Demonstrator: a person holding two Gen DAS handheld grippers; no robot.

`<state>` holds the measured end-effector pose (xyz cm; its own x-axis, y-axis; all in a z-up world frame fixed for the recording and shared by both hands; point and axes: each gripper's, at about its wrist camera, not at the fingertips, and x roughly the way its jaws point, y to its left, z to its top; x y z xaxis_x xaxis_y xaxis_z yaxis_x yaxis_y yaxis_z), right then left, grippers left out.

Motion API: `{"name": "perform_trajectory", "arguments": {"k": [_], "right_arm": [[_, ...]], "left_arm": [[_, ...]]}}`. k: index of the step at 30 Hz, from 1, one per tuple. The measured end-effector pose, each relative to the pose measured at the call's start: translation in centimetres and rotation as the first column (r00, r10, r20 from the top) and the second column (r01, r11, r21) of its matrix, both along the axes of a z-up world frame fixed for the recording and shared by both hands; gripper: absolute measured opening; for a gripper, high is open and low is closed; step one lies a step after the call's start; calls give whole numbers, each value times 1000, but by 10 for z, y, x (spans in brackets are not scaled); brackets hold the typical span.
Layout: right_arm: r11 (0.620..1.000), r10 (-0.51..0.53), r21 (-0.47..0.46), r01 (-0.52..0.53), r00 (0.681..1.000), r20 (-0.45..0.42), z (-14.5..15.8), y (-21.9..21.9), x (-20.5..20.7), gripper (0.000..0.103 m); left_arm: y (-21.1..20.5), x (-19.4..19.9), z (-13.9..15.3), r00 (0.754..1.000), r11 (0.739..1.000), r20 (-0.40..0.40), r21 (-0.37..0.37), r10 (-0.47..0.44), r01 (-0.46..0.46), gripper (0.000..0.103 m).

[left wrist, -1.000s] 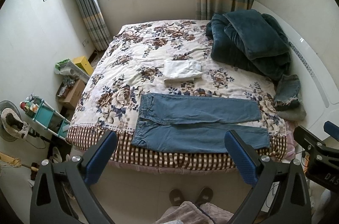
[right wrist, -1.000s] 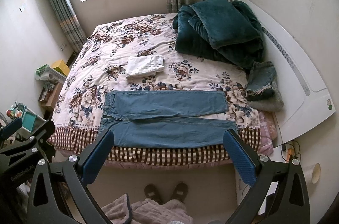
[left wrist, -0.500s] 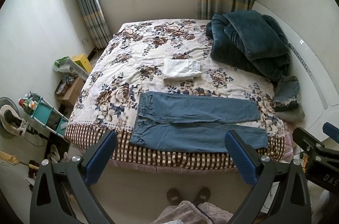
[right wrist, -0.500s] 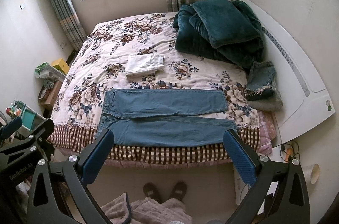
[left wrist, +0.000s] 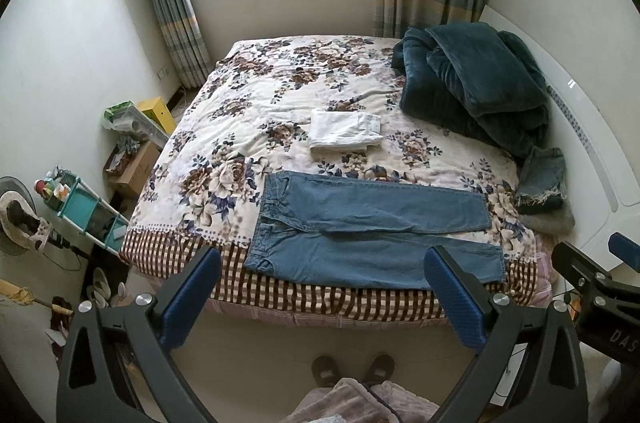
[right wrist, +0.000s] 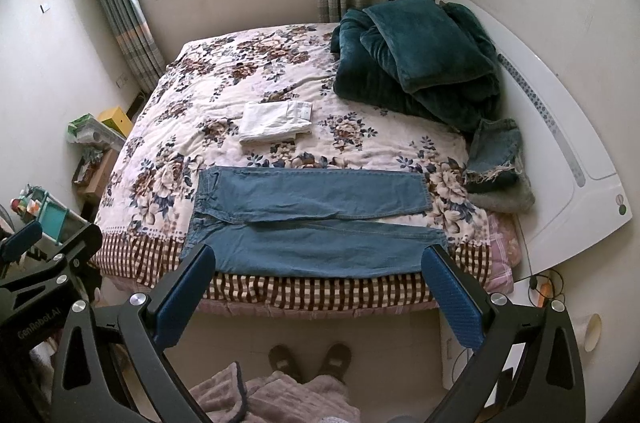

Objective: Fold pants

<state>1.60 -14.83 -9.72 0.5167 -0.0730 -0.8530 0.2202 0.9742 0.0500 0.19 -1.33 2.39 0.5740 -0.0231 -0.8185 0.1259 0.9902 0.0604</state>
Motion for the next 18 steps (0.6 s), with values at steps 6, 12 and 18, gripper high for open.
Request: {"name": "perform_trajectory", "arguments": {"k": [6,12,18], "right_arm": [[1000,0,-1,0,1000,0,0,1,0,103],[1000,5,-4,-5,1000,1,1,3,1,103],[1000,3,-4,-3,1000,0,1,4,2,103]], "left_arm": [[1,0,0,1000,1000,2,0,0,0,103],[5,0,-2,1000,1000,5,-6,3,-3,103],[10,2,-2,1000,1000,-1,-13,6,-6,103]]}}
